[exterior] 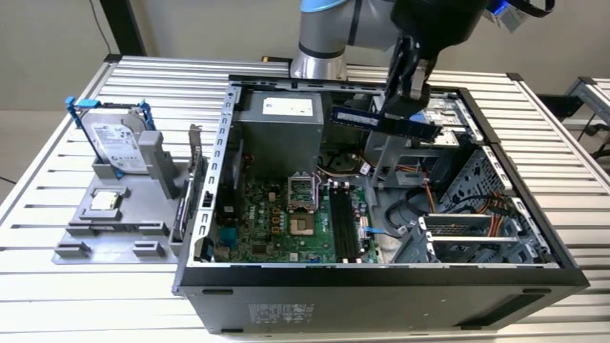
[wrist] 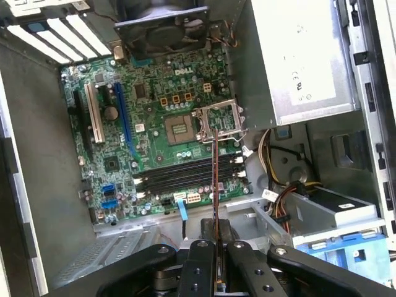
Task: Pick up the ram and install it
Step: 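Pick up the ram and move it above insertion slot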
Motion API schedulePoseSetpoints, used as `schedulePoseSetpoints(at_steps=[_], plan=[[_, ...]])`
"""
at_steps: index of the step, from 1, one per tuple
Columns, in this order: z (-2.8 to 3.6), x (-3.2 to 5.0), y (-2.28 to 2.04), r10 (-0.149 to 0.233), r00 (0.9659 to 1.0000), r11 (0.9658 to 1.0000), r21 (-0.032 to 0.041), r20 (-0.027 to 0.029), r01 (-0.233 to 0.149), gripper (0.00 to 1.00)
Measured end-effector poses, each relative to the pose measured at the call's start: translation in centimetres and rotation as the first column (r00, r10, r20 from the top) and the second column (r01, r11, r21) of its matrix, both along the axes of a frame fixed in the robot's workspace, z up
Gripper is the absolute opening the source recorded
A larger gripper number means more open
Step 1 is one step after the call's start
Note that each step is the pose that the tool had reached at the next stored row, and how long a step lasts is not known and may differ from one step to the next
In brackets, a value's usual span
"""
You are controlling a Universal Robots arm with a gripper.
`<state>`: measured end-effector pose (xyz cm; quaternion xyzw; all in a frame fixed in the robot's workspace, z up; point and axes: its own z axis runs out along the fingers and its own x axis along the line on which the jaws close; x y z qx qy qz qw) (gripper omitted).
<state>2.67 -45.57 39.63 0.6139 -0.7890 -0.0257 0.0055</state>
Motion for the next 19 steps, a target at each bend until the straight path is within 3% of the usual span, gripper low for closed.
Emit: schedulePoseSetpoints(at_steps=[11,19], plan=[[0.0,0.0,-0.23,-0.103,0.9947,0.9947,0.0,0.0,0.103,0.0],[0.0,0.0,-0.64,-0.166,0.9861,0.9861,0.0,0.0,0.166,0.0]])
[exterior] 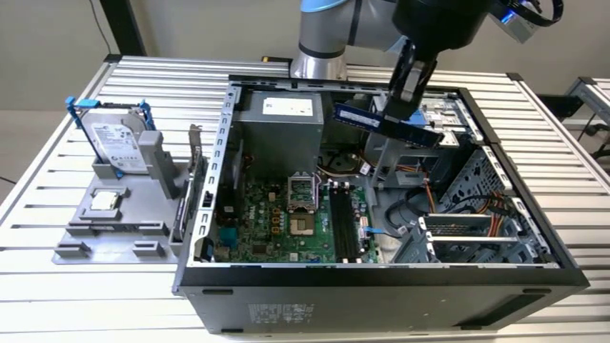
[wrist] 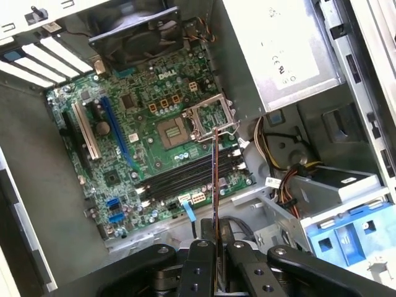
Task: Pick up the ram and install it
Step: 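Pick up the ram and move it above insertion slot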
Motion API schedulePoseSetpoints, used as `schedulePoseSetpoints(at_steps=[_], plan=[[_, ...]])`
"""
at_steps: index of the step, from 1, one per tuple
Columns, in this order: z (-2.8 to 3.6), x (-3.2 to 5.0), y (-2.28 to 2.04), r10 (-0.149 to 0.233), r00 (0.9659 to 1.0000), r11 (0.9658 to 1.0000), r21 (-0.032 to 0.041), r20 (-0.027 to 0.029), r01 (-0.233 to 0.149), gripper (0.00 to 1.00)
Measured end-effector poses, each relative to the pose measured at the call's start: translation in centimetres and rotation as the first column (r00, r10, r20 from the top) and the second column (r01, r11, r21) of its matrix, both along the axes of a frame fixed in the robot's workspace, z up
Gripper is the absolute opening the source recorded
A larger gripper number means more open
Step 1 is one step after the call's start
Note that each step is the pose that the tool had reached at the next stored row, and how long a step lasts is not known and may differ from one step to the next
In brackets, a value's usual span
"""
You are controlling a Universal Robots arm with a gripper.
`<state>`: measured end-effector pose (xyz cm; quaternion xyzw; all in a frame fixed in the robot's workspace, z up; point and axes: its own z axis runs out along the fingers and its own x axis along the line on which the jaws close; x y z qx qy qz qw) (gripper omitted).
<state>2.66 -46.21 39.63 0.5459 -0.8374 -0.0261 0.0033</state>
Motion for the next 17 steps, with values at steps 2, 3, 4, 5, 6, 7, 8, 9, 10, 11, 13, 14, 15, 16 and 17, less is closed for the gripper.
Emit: schedulePoseSetpoints(at_steps=[2,3,4,5,6,7,8,9,10,11,13,14,15,16,17], plan=[[0.0,0.0,-0.08,-0.019,0.9998,0.9998,-0.0001,0.0,0.019,0.0],[0.0,0.0,-0.11,-0.029,0.9996,0.9996,-0.0001,0.0,0.029,0.0],[0.0,0.0,-0.13,-0.04,0.9992,0.9992,0.0,0.0,0.04,0.0],[0.0,0.0,-0.15,-0.05,0.9988,0.9988,-0.0001,0.0,0.05,0.0],[0.01,0.0,-0.16,-0.061,0.9981,0.9981,-0.0002,0.0,0.061,0.0],[0.01,0.01,-0.16,-0.072,0.9974,0.9974,-0.0001,0.0,0.072,0.0],[0.0,0.01,-0.17,-0.083,0.9965,0.9965,-0.0001,0.0,0.083,0.0],[0.0,0.01,-0.18,-0.094,0.9956,0.9956,-0.0001,0.0,0.094,0.0],[0.0,0.01,-0.19,-0.105,0.9944,0.9944,0.0,0.0,0.105,0.0],[0.0,0.01,-0.2,-0.116,0.9932,0.9932,-0.0001,0.0,0.116,0.0],[0.0,0.0,-0.25,-0.138,0.9905,0.9905,-0.0001,0.0,0.138,0.0],[0.0,0.0,-0.28,-0.148,0.989,0.989,0.0,0.0,0.148,0.0],[0.0,-0.01,-0.31,-0.158,0.9874,0.9874,-0.0001,0.0,0.158,0.0],[0.0,0.0,-0.34,-0.168,0.9858,0.9858,0.0,0.0,0.168,0.0],[0.0,0.0,-0.37,-0.178,0.9841,0.9841,-0.0001,0.0,0.178,0.0]])
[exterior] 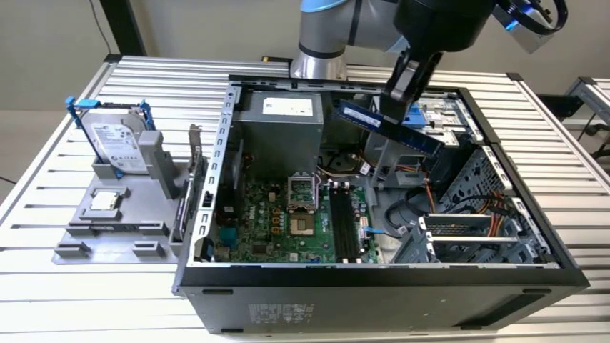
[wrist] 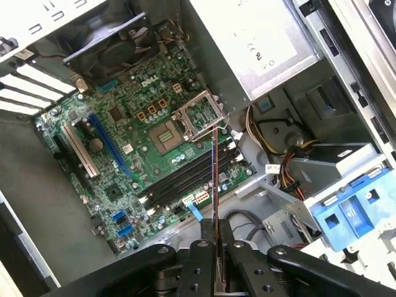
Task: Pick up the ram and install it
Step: 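Pick up the ram and move it above insertion slot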
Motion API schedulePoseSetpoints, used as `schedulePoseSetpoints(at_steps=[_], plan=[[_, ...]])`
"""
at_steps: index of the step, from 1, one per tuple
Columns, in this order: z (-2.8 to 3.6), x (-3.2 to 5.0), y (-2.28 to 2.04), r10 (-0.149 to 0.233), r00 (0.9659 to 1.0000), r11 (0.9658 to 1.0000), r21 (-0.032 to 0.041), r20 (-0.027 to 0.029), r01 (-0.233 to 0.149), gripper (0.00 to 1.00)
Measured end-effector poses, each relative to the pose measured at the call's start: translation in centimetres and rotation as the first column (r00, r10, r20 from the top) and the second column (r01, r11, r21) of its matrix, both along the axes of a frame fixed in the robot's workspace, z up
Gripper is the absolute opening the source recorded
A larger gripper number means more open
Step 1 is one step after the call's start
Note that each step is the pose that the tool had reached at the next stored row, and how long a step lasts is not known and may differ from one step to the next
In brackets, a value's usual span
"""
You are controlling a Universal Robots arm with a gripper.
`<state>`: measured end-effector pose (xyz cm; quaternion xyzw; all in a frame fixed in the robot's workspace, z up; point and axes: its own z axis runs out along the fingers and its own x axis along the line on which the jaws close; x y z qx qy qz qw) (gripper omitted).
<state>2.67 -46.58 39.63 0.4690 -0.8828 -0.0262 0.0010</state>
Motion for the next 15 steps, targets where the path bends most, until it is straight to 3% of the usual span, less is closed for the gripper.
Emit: schedulePoseSetpoints(at_steps=[9,15], plan=[[0.0,0.0,-0.43,-0.081,0.9967,0.9967,-0.0001,0.0,0.081,0.0],[0.0,0.01,-0.53,-0.146,0.9892,0.9892,0.0,0.0,0.146,0.0]])
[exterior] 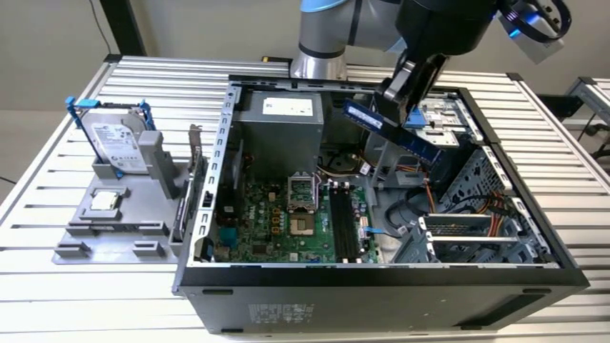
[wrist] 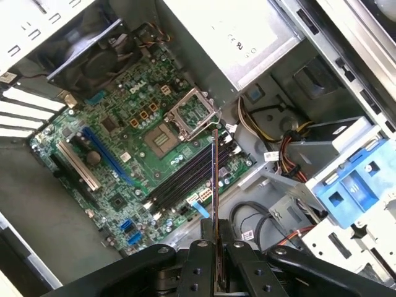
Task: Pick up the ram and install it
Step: 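Pick up the ram and move it above insertion slot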
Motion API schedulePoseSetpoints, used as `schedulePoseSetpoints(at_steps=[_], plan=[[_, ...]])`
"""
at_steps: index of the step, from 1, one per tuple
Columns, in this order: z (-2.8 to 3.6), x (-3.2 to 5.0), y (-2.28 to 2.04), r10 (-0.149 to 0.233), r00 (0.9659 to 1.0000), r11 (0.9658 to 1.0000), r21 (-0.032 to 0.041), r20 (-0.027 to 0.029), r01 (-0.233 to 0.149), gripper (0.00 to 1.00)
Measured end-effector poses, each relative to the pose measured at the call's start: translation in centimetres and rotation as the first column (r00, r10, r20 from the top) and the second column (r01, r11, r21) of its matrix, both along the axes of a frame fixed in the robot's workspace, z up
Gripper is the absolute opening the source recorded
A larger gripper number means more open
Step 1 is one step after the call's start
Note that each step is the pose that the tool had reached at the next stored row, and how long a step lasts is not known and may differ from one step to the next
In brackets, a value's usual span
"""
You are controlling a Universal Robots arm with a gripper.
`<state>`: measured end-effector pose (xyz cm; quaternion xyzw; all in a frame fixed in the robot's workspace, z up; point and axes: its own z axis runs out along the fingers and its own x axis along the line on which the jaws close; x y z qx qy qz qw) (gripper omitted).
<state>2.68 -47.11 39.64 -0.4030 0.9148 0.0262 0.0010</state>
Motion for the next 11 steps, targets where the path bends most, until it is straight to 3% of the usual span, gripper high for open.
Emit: schedulePoseSetpoints(at_steps=[6,11], plan=[[0.0,-0.01,-0.05,-0.072,0.9974,0.9974,0.0,0.0,0.072,0.0],[0.0,-0.01,-0.07,-0.138,0.9904,0.9904,0.0,0.0,0.138,0.0]])
